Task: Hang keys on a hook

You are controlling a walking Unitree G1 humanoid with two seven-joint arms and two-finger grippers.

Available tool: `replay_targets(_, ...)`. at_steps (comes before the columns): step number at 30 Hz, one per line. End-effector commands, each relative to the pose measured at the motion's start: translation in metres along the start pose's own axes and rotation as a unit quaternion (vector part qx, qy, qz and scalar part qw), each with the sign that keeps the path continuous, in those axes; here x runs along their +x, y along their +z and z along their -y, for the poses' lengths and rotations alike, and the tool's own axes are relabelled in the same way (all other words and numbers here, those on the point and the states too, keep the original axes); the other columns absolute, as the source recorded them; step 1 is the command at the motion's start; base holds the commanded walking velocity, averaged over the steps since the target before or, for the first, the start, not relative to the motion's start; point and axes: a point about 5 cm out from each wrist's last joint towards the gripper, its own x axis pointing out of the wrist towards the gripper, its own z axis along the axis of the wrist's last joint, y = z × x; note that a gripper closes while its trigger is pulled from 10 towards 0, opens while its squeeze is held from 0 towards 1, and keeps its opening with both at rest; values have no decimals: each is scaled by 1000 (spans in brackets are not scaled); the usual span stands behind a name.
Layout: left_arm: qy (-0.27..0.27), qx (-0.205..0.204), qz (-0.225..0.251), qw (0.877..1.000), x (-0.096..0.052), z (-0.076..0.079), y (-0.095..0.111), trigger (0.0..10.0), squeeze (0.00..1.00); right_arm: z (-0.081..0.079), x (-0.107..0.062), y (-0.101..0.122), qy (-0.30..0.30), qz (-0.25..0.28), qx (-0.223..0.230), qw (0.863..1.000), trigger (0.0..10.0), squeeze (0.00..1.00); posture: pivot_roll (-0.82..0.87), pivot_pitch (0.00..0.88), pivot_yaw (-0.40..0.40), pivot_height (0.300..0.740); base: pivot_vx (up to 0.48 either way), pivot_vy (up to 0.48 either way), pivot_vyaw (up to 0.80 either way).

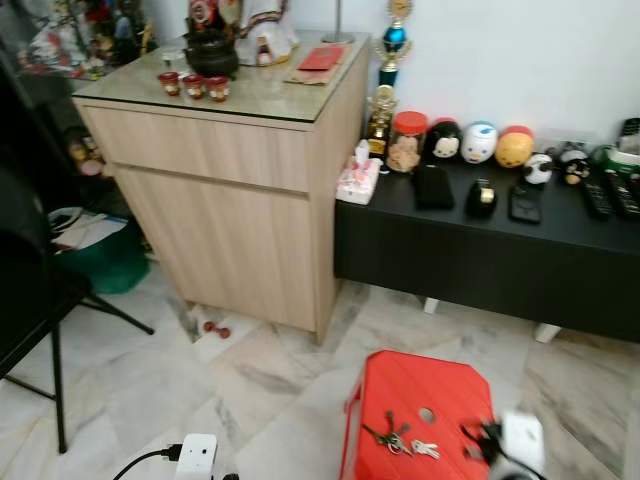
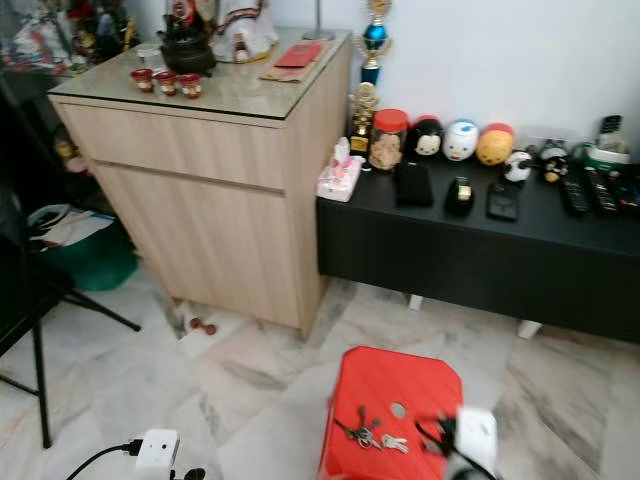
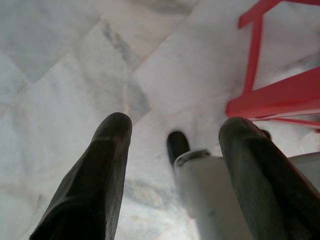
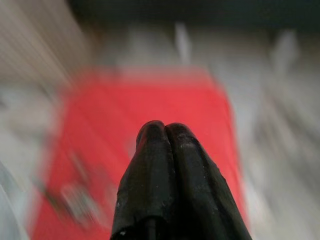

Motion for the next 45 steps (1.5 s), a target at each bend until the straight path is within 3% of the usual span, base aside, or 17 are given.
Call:
replay_targets(1, 4, -2, -14, 1000, -2, -3, -8, 10000, 0, -6, 6, 18, 16, 42, -17, 999, 10000, 0, 26, 18, -20, 740, 0, 0, 0)
replay_targets(12, 7, -1, -17, 1000, -3, -4, -10, 10000, 0, -29, 13, 46, 63, 113, -20, 991, 10000, 0, 23, 13, -18, 740, 0, 0, 0)
replay_targets(25, 4, 2, -21, 1000, -3, -2, -14, 10000, 0, -32, 14, 48, 65, 119, -31, 990, 10000, 0, 20, 0, -18, 740, 0, 0, 0)
replay_targets(26, 4, 3, -22, 1000, -4, -2, -14, 10000, 0, -32, 14, 48, 66, 121, -30, 990, 10000, 196, 19, 0, -18, 740, 0, 0, 0)
replay_targets(27, 3, 3, -23, 1000, -4, -2, -15, 10000, 0, -33, 14, 48, 67, 122, -29, 990, 10000, 961, 19, 0, -18, 740, 0, 0, 0)
replay_targets(28, 2, 3, -23, 1000, -4, -1, -15, 10000, 0, -34, 14, 48, 72, 124, -27, 989, 10000, 1000, 19, 0, -18, 740, 0, 0, 0)
replay_targets(45, 0, 2, -23, 1000, -3, 0, -14, 10000, 0, -38, 14, 50, 76, 124, -29, 989, 10000, 1000, 19, 0, -23, 740, 0, 0, 0)
